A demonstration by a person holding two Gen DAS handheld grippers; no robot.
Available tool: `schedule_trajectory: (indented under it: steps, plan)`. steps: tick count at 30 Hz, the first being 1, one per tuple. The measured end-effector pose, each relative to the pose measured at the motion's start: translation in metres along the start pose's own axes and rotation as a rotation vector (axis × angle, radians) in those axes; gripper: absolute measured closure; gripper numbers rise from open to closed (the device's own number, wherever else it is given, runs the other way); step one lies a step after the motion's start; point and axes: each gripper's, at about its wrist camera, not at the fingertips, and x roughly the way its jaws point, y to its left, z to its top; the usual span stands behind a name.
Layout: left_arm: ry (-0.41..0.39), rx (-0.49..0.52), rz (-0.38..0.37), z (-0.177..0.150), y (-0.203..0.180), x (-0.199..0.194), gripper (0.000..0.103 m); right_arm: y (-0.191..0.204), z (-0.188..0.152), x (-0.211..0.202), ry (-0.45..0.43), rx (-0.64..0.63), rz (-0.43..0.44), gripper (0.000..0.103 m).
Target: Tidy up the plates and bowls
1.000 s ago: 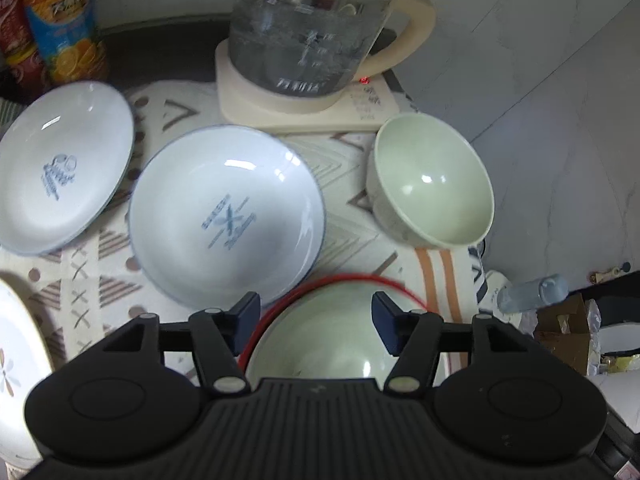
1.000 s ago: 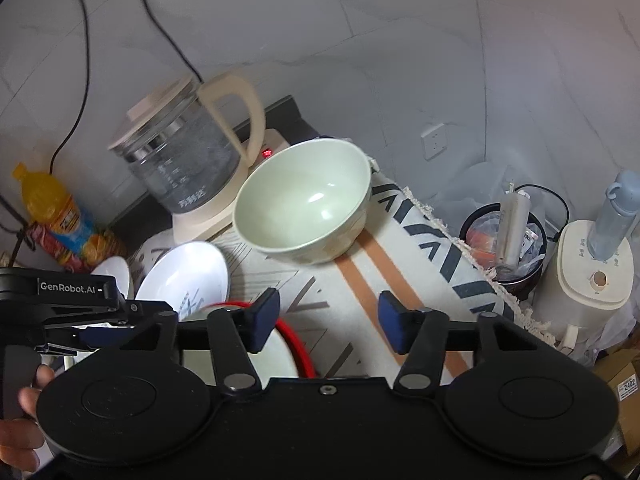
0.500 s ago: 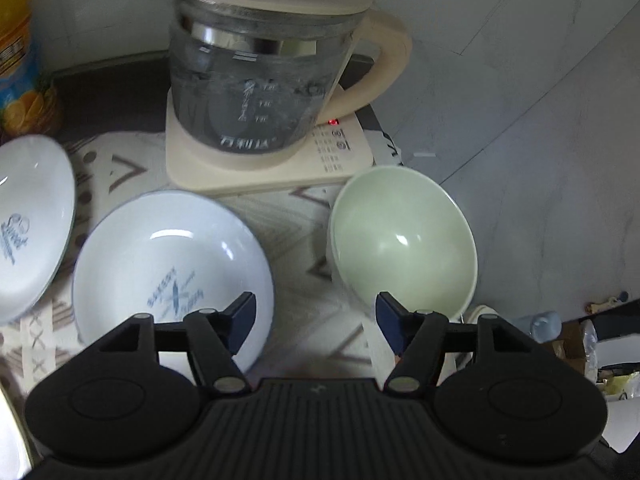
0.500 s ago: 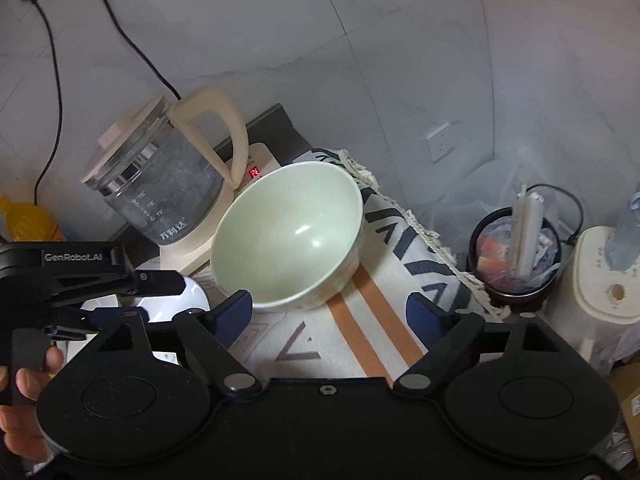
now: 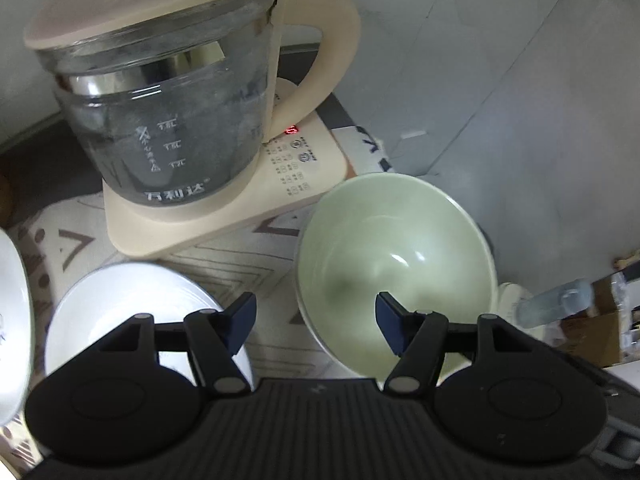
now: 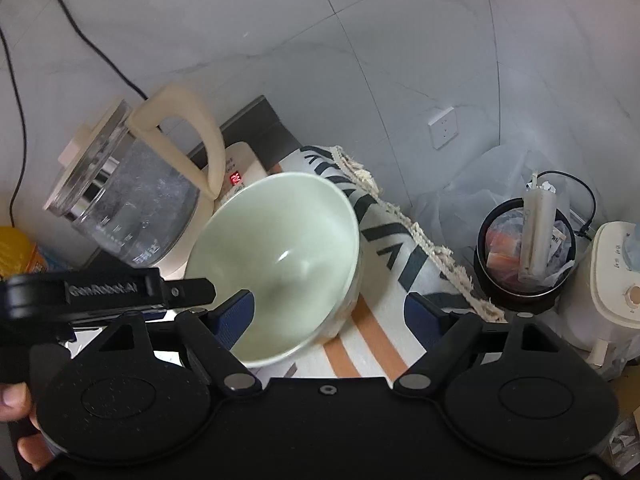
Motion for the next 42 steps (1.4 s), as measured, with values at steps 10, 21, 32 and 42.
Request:
schedule_trajectory:
  steps: [10, 21, 32, 42]
  plan:
    - [0.043, 0.065, 0.091, 0.008, -0.002, 0.033, 0.044, -0.008, 0.004, 0.028, 0.064, 0.047, -0.015, 0.054]
    - [0.055, 0.022, 0.042, 0.005, 0.002, 0.042, 0.09, -0.005, 0.002, 0.035, 0.068, 0.042, -0.003, 0.08]
    - [-0.006, 0.024, -0.006, 0.0, -0.003, 0.002, 0.09, 0.0, 0.003, -0.002, -0.007, 0.065, 0.006, 0.081]
    - [-0.04, -0.009, -0.052, -0.017, 0.002, -0.039, 0.09, 0.007, -0.01, -0.04, -0.059, 0.076, 0.025, 0.081]
